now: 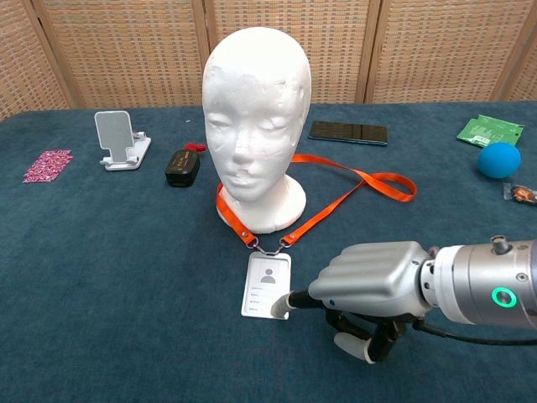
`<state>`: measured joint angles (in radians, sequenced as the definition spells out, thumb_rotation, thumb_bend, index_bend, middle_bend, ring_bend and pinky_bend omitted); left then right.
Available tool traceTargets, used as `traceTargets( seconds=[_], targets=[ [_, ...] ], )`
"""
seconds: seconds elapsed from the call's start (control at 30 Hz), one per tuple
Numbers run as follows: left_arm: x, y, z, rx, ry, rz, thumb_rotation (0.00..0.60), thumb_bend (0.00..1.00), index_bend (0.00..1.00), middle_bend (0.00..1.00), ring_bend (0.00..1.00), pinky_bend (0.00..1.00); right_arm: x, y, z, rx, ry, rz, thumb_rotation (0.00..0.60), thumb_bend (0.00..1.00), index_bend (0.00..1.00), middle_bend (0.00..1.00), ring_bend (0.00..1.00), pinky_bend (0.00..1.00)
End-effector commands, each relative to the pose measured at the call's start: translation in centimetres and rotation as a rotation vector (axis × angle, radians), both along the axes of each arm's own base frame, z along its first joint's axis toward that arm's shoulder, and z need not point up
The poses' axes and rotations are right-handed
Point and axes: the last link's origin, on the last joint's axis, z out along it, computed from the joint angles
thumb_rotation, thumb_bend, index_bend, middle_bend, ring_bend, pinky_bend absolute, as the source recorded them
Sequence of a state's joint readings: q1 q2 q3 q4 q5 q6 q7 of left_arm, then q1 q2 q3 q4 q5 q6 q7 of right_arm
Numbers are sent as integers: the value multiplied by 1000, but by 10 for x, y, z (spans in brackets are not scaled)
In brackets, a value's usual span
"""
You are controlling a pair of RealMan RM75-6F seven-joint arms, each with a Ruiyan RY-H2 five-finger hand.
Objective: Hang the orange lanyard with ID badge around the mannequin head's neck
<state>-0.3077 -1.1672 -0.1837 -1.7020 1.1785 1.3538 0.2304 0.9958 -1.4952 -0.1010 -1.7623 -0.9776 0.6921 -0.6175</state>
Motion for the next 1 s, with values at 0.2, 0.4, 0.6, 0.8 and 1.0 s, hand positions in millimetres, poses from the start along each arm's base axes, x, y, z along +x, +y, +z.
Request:
traceTargets(
  seconds=[0.2,0.4,0.6,0.8,1.0],
  targets=[
    [0,0,0,-1,-2,0,600,0,0,0,0,0,-7,13,12,34,45,31,600,794,212,764,744,868],
    [1,-1,-1,-4,-2,0,600,0,0,0,0,0,-14,18,27,40,91,62,600,794,223,764,744,868],
    [1,-1,-2,-5,2,-1,600,0,0,0,0,0,-15,23,37,69,96,58,600,796,228,763,743,868],
    [3,-3,-4,-9,6,-7,600,0,0,0,0,0,-1,17,50,22,-12,81,600,799,224,763,743,869],
    [3,-4,-2,0,5,-8,600,0,0,0,0,0,-4,2,77,-83,-70,104,600,799,225,762,743,868]
  ],
)
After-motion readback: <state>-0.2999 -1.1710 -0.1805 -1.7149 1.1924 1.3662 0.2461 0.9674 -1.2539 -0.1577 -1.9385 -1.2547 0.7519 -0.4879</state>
